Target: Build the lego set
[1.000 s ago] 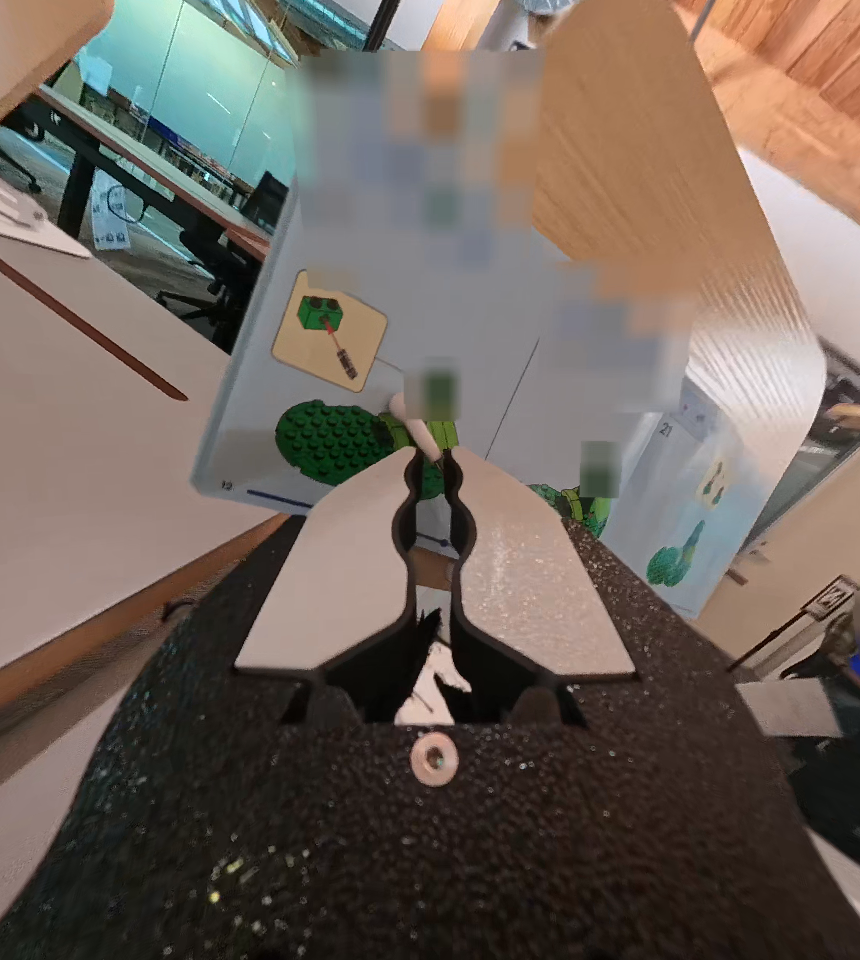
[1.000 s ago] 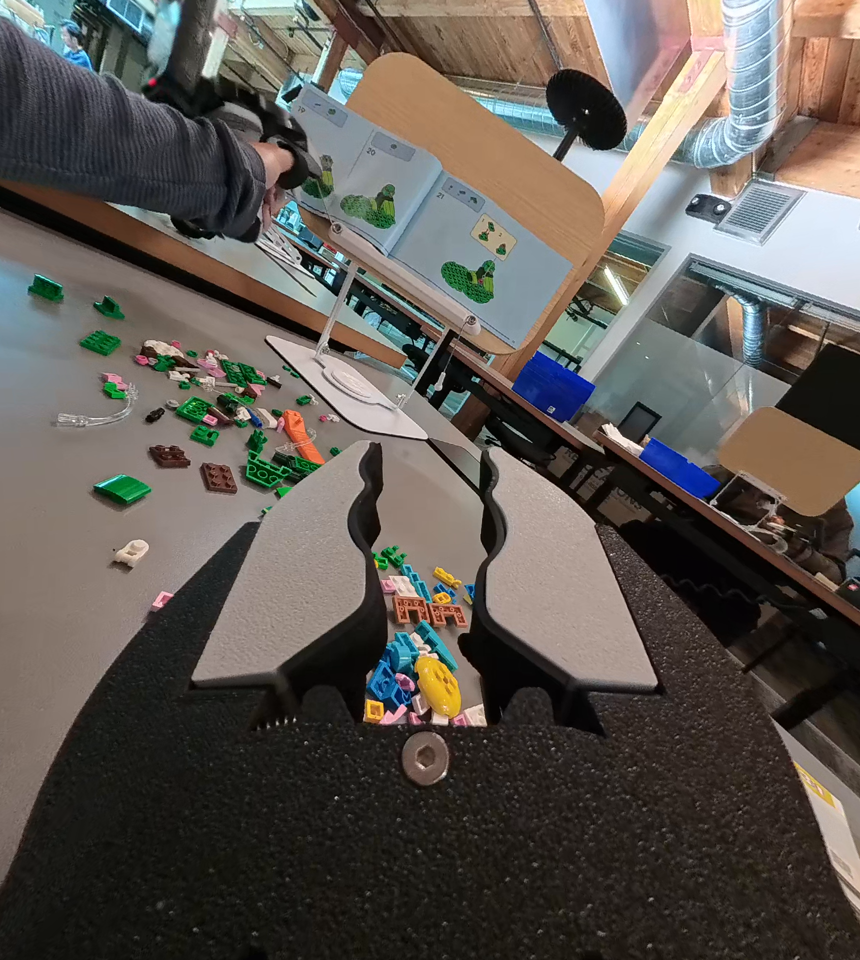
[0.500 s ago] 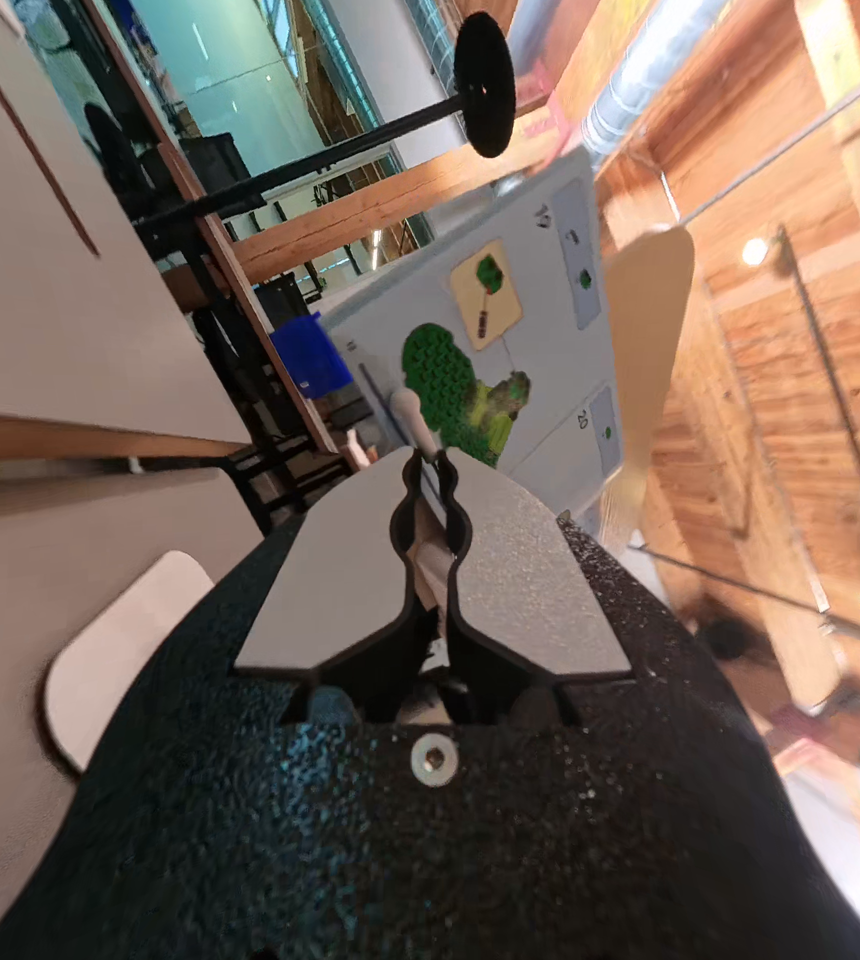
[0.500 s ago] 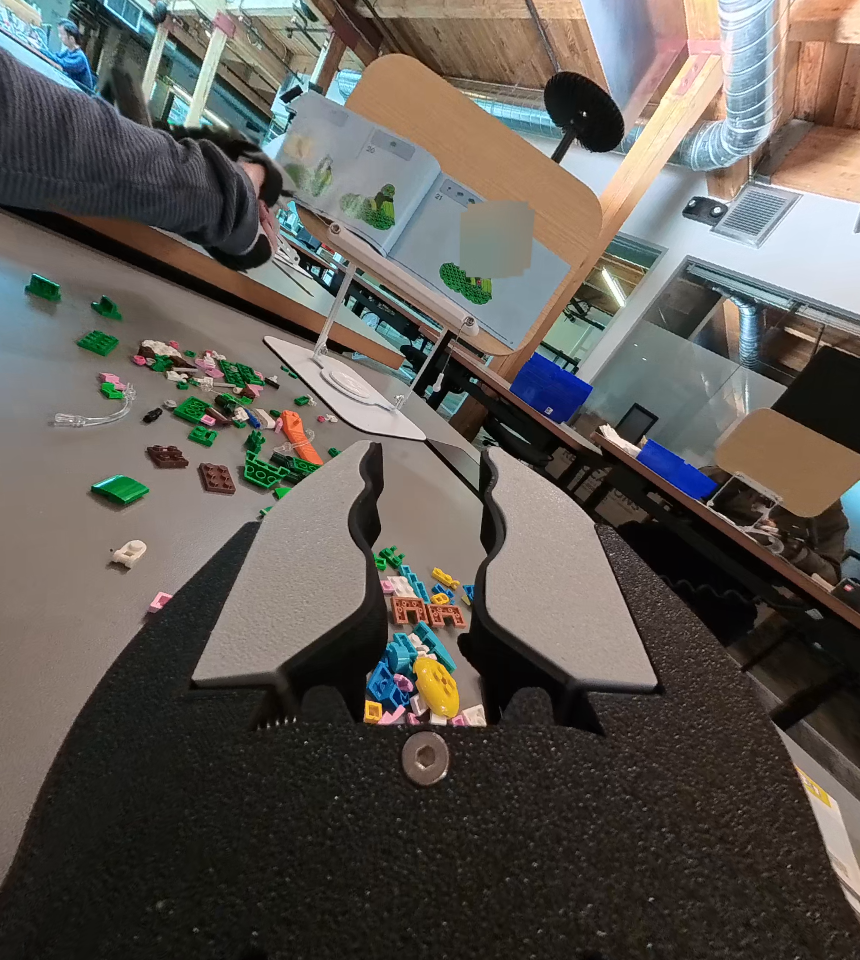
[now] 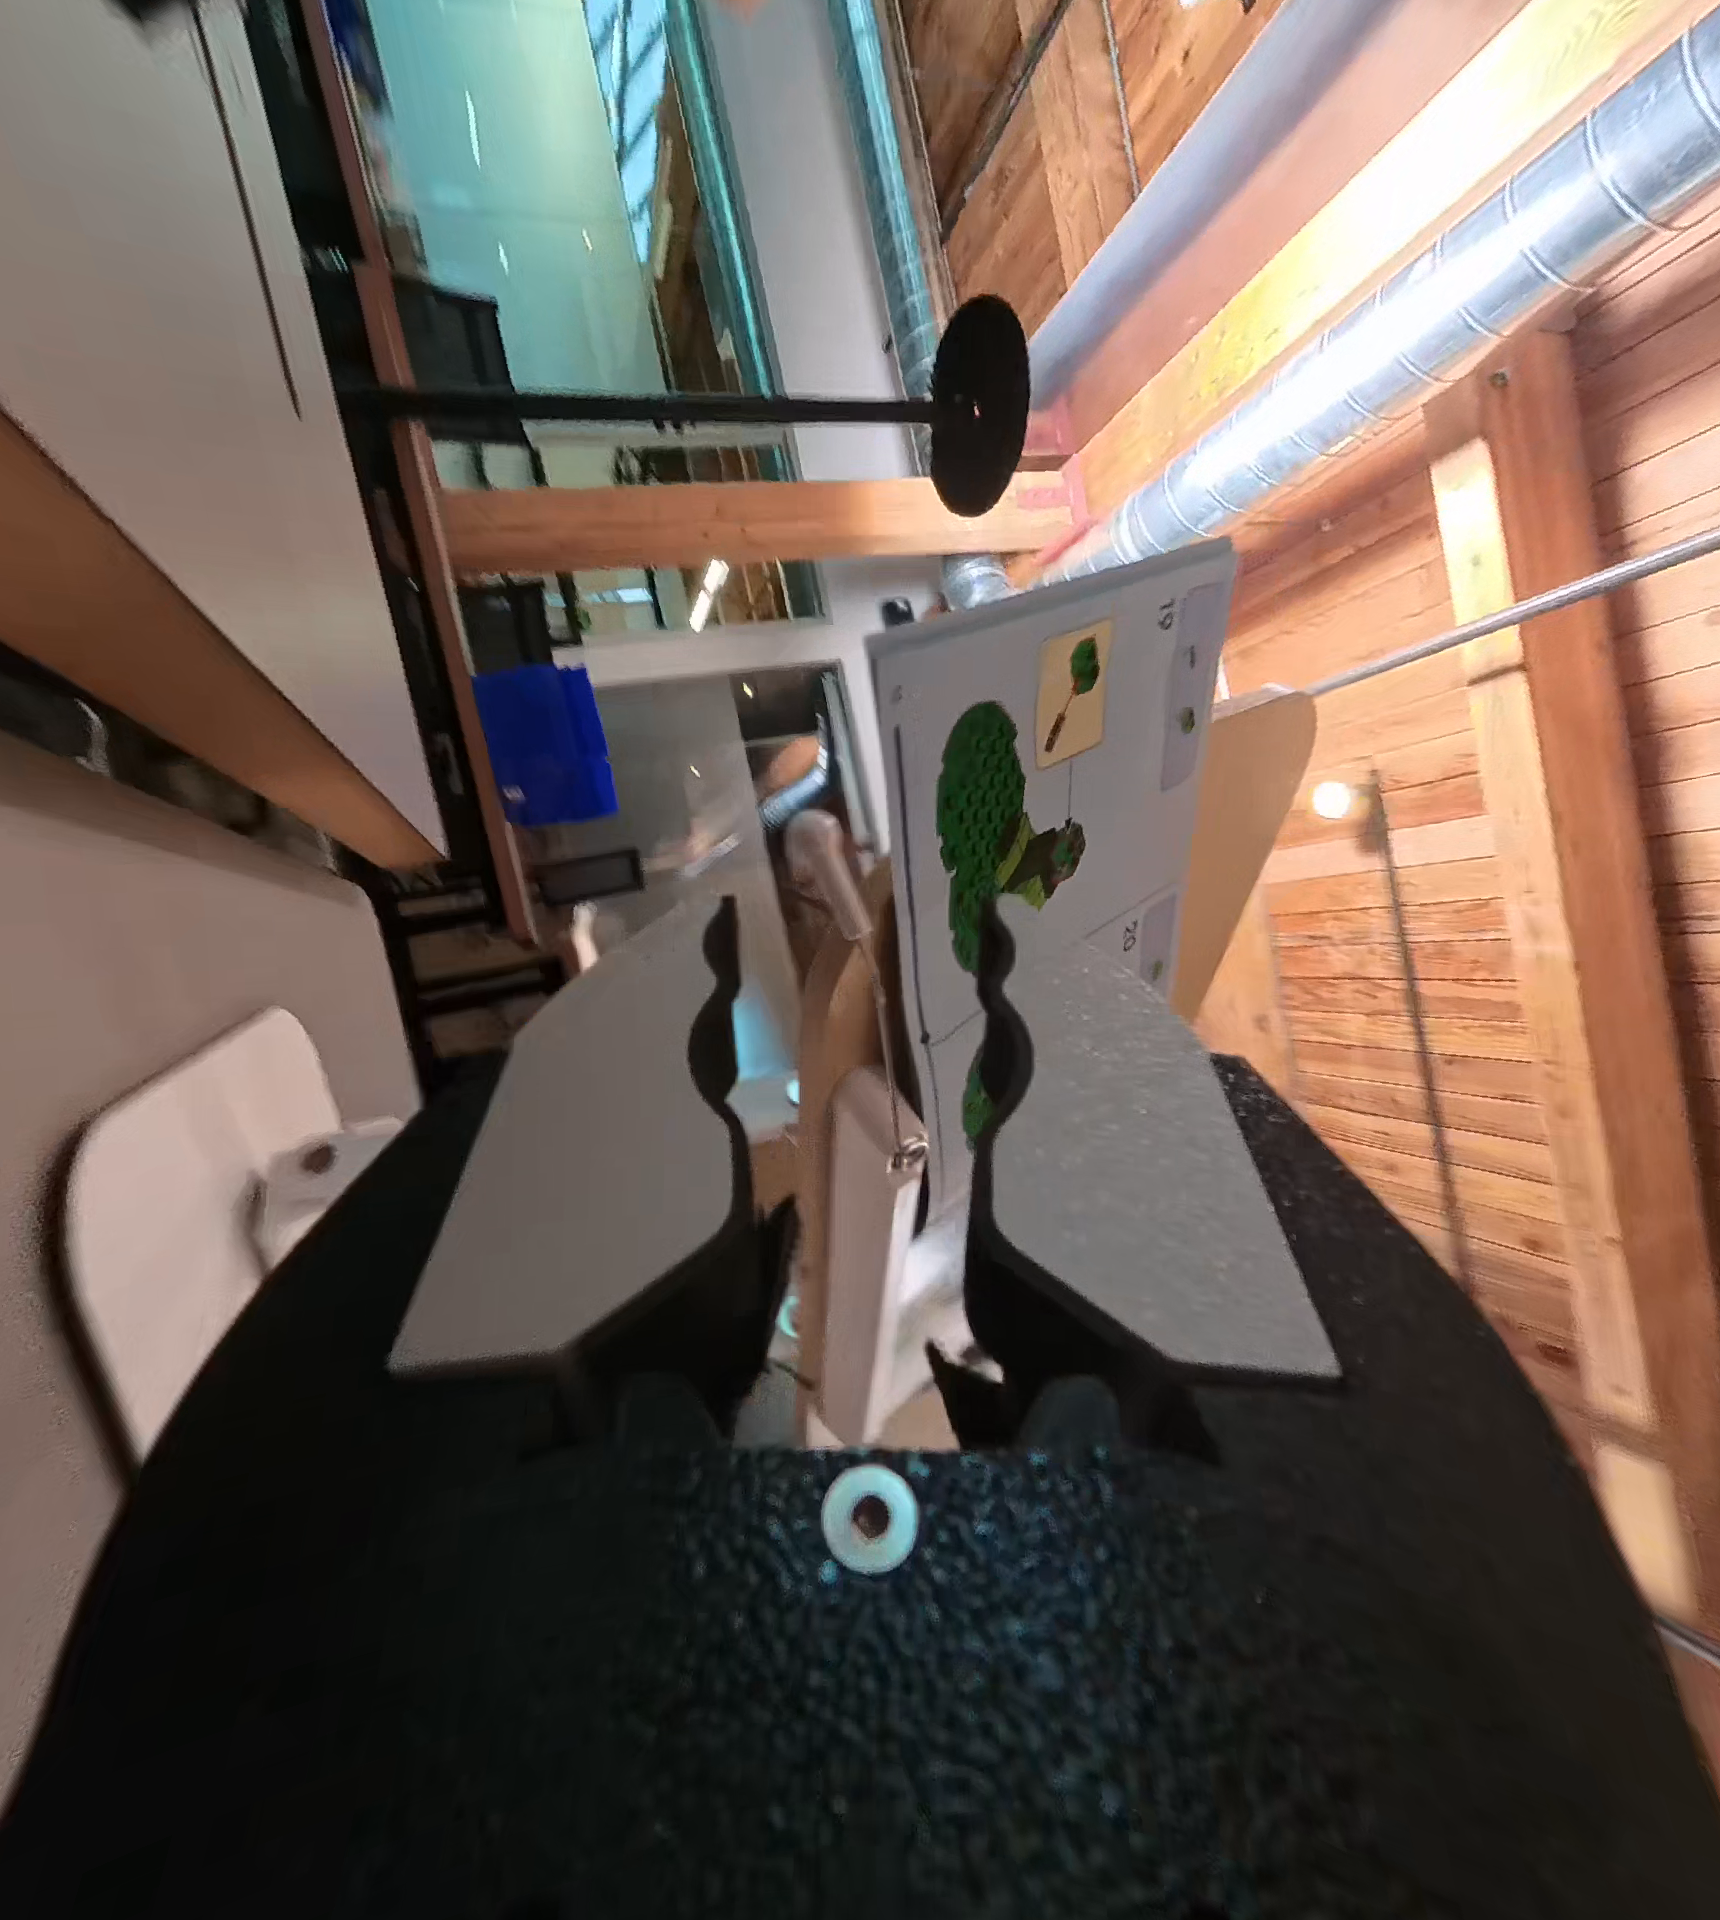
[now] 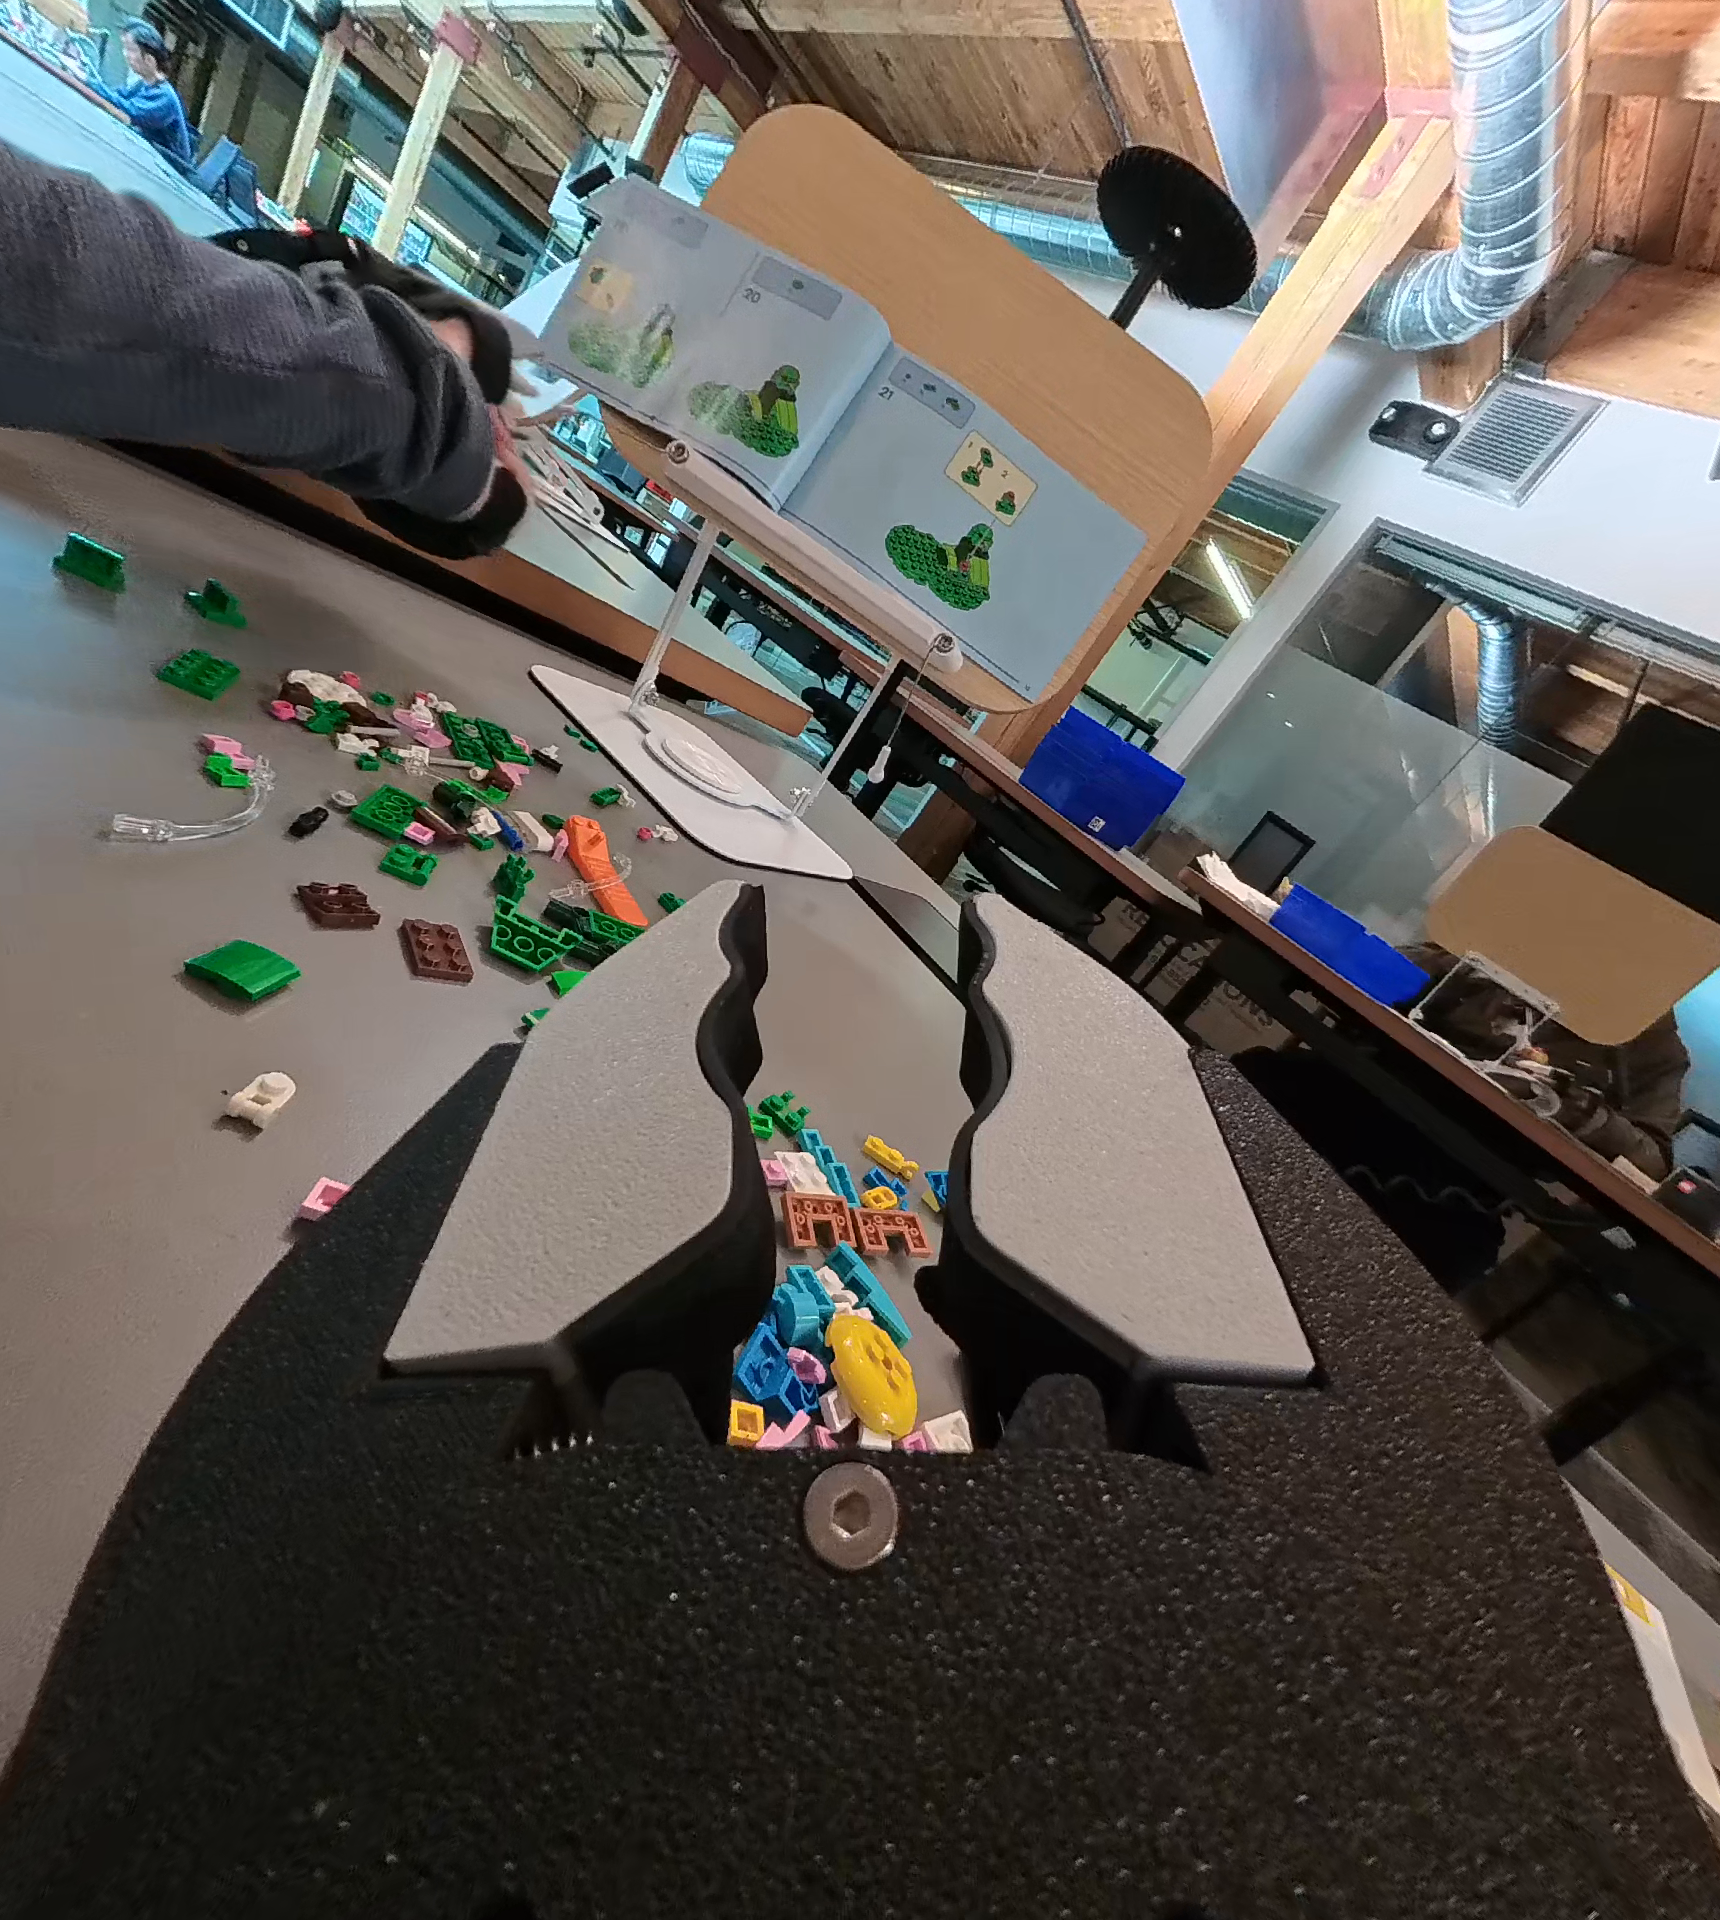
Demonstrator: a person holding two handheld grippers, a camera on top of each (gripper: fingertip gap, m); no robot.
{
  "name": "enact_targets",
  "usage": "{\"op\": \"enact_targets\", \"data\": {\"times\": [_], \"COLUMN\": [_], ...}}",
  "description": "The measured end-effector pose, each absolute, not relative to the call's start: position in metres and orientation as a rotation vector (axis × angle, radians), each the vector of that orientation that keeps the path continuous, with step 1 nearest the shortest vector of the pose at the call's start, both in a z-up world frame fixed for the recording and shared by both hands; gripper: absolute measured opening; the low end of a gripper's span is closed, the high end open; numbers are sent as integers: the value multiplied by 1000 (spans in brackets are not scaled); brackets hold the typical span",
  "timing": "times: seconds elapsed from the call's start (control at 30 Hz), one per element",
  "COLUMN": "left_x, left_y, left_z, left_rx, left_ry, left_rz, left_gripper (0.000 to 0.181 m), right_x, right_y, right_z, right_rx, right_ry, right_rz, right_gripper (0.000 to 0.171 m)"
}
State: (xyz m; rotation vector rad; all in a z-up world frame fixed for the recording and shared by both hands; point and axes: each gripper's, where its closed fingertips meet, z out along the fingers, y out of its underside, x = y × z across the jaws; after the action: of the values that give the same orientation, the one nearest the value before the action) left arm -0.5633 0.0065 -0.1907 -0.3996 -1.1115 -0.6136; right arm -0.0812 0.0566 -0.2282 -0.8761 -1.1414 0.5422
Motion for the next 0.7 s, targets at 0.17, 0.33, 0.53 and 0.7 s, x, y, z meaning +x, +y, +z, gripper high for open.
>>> {"op": "enact_targets", "data": {"times": [0.17,0.33,0.53,0.7], "left_x": [-549,-491,-420,-393], "left_y": [-35,5,108,142], "left_z": [-168,-99,-83,-87], "left_rx": [-586,-932,-1215,-1229], "left_ry": [-1008,-502,129,275], "left_rz": [-140,336,826,879], "left_gripper": [45,59,55,43], "right_x": [-81,-82,-82,-82], "right_y": [56,55,53,51], "right_z": [-228,-229,-229,-230], "right_rx": [-872,-866,-861,-850], "right_ry": [-1143,-1149,-1155,-1166], "right_rz": [535,532,534,523], "right_gripper": [34,34,34,34]}}
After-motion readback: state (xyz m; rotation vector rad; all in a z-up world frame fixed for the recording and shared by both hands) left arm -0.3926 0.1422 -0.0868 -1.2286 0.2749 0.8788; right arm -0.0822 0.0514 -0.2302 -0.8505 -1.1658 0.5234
